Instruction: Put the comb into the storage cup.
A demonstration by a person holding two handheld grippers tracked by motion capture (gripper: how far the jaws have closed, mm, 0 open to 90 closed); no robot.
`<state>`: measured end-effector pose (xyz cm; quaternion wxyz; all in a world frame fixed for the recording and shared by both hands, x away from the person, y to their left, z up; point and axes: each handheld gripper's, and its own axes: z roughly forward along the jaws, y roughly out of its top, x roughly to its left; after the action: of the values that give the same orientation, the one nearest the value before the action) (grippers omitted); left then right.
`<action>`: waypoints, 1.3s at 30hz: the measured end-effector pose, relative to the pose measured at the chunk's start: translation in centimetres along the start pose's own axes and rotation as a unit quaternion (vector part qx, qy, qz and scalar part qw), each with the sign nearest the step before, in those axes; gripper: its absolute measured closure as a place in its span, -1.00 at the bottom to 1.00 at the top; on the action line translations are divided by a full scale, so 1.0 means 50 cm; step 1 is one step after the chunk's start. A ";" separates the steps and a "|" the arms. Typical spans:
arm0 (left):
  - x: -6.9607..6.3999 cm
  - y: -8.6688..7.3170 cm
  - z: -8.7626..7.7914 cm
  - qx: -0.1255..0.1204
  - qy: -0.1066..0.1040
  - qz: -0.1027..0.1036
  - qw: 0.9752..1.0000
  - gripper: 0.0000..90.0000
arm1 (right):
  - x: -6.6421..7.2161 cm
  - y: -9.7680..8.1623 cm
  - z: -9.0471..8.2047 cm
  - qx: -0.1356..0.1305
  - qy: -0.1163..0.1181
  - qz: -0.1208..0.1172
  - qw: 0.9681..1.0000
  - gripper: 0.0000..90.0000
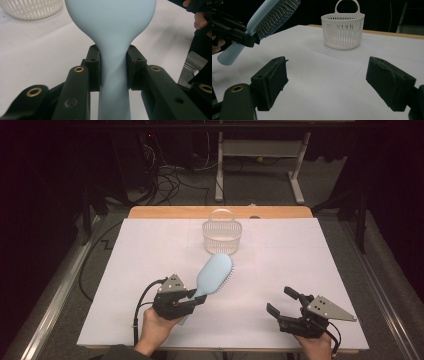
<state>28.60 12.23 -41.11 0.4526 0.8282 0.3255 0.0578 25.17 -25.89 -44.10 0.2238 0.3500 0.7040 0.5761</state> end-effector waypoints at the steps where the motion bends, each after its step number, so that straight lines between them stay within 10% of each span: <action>1: -0.001 0.000 0.001 0.000 0.001 0.001 1.000 0.50 | 0.001 0.000 0.001 -0.001 0.001 -0.002 1.000 -0.61; 39: -0.032 0.010 0.034 0.008 -0.010 0.023 1.000 0.50 | 0.064 0.023 0.109 0.027 0.089 0.018 0.996 -0.59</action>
<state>28.27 9.89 -41.39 0.4481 0.8393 0.3024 0.0576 27.27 -19.82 -44.00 0.1404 0.3160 0.7297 0.5899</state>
